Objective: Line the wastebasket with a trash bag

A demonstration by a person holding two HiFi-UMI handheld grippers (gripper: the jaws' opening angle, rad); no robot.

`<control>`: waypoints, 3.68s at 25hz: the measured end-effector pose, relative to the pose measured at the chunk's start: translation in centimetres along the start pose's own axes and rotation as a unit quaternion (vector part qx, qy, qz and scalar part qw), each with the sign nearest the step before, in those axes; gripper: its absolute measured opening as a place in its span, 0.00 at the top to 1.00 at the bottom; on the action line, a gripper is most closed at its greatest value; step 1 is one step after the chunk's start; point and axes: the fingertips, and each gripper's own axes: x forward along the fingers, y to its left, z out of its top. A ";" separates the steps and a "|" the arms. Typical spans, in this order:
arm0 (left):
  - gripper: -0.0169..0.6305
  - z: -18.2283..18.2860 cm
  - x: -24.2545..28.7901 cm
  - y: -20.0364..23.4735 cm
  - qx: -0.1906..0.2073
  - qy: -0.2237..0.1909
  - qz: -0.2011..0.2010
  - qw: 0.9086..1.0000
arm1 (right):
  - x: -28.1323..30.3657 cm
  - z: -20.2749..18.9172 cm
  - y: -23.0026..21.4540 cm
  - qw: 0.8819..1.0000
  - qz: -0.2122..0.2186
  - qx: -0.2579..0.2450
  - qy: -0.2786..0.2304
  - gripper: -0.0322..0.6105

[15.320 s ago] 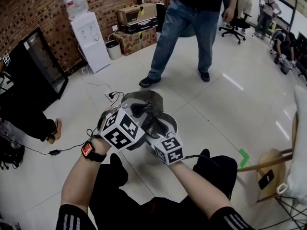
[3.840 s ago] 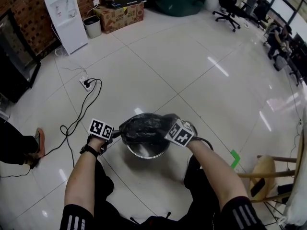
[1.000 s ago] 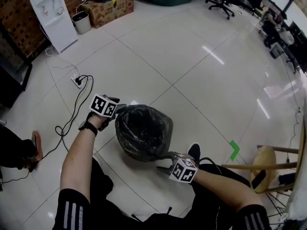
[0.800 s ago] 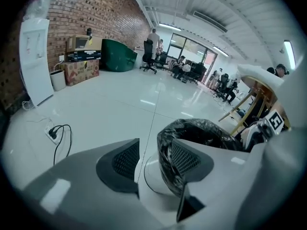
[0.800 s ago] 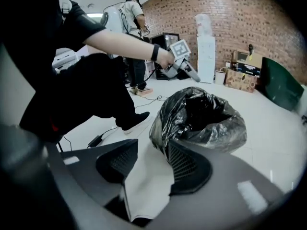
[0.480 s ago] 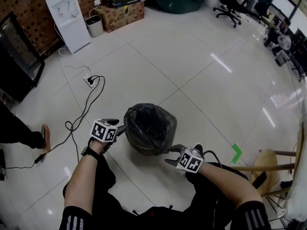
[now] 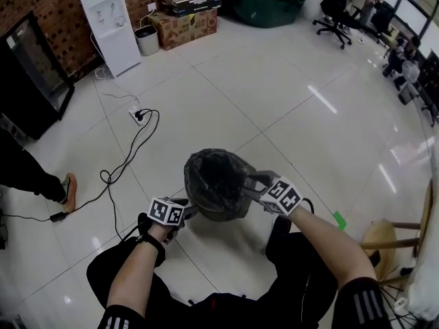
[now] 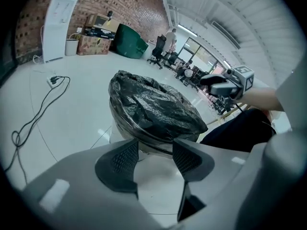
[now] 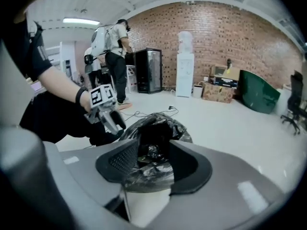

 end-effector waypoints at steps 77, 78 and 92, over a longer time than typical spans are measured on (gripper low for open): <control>0.68 -2.8 2.6 5.6 -0.091 -0.015 0.038 0.995 | 12.5 0.2 -13.1 0.984 -0.032 0.174 0.038 0.91; 0.68 -2.7 2.8 5.8 -0.092 -0.017 0.039 0.995 | 12.8 -0.4 -13.2 0.984 -0.032 0.171 0.045 0.93; 0.70 -1.2 3.6 8.0 -0.068 -0.011 0.069 0.995 | 13.2 -3.6 -15.5 0.980 -0.090 0.155 0.083 0.94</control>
